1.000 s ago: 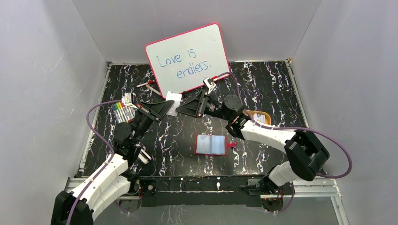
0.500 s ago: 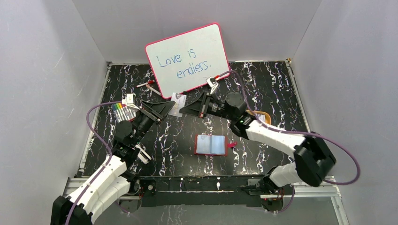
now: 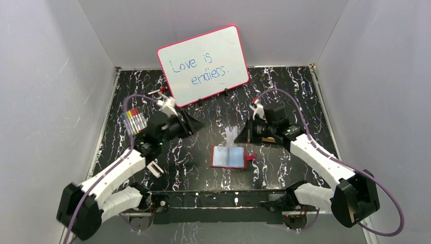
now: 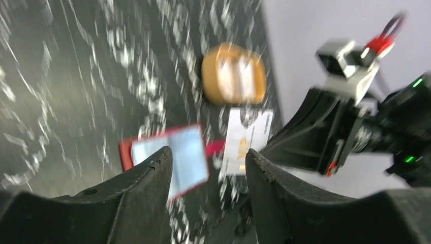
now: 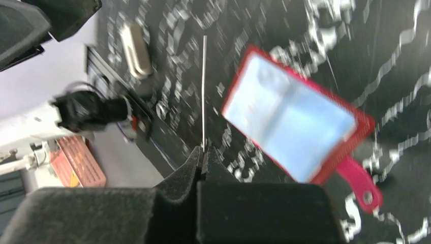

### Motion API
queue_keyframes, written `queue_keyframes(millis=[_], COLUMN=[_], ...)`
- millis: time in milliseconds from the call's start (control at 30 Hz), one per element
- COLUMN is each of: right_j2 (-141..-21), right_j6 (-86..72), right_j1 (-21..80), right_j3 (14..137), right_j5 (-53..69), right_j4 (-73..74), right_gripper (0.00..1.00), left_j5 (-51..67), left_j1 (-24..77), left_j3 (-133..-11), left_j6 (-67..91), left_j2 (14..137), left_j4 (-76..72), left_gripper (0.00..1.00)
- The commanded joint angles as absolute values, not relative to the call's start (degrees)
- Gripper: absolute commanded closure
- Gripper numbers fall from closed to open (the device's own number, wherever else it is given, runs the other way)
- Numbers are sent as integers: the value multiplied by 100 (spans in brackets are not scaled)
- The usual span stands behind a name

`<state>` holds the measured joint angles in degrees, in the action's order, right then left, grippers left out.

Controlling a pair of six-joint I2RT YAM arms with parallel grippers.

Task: Put the credit cards into the card holder
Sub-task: Insert the credit card into the card holder.

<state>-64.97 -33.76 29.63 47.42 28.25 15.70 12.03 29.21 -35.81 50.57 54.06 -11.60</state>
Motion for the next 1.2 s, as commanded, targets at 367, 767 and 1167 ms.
queue_keyframes(millis=[367,767,1167], right_j2=[-6422,-7054,-7246], right_j6=[-4081,-4401,-4169], right_j1=[2826,2832,2825], right_j3=[2745,2642,2595], right_j5=[3604,3416,3269], right_j4=[139,-416,-172], right_gripper=[100,100,100], left_j5=[1826,1516,1547], left_j1=[4039,4085,4173], left_j3=[-2753,-2633,-2819], left_j6=[5010,4834,4752], left_j2=[6947,7727,8309], left_j4=[-2062,-2028,-2050], left_gripper=[63,64,55])
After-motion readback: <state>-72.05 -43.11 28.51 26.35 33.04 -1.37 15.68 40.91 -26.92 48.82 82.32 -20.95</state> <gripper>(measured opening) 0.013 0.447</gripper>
